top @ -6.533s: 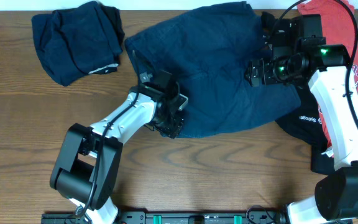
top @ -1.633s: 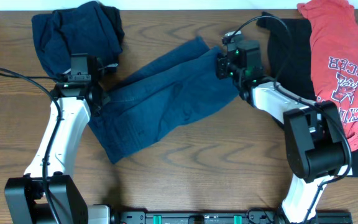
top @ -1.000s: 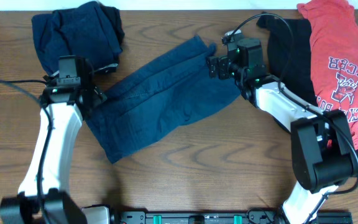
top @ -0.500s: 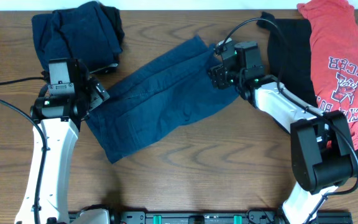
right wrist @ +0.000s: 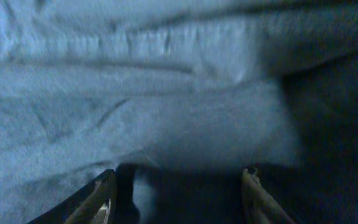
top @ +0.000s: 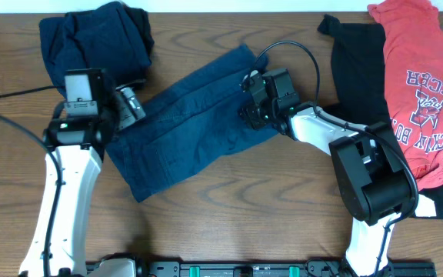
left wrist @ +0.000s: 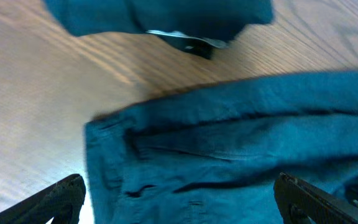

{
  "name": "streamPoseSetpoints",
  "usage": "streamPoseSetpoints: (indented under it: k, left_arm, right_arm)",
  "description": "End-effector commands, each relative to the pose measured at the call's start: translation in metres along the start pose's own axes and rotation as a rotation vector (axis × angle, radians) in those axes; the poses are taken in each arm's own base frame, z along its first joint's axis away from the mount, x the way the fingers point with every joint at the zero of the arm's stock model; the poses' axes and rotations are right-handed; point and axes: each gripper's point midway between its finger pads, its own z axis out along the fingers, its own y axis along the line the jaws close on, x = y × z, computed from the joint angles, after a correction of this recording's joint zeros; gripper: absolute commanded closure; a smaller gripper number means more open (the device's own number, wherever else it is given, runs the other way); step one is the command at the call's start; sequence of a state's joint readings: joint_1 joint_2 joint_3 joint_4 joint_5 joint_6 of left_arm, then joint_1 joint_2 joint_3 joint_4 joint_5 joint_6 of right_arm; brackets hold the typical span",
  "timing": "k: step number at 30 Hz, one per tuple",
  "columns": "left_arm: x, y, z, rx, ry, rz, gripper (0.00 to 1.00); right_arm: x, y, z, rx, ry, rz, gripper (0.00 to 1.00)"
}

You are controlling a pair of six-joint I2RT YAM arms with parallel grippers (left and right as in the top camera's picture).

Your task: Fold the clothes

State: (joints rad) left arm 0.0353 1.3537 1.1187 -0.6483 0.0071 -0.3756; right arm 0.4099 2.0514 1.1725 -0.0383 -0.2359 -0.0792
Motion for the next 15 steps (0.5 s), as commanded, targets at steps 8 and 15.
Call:
streamPoseSetpoints:
  k: [8,15]
  left_arm:
    - [0.020,-0.019,0.029,0.010,0.085,0.086,0.02]
    - [0.022,-0.018,0.033,0.003,0.092,0.087,0.02]
  right_arm:
    - [0.026,0.005,0.002,-0.008,0.110,0.098,0.30]
    - [0.048,0.006,0.004,-0.004,0.192,0.167,0.15]
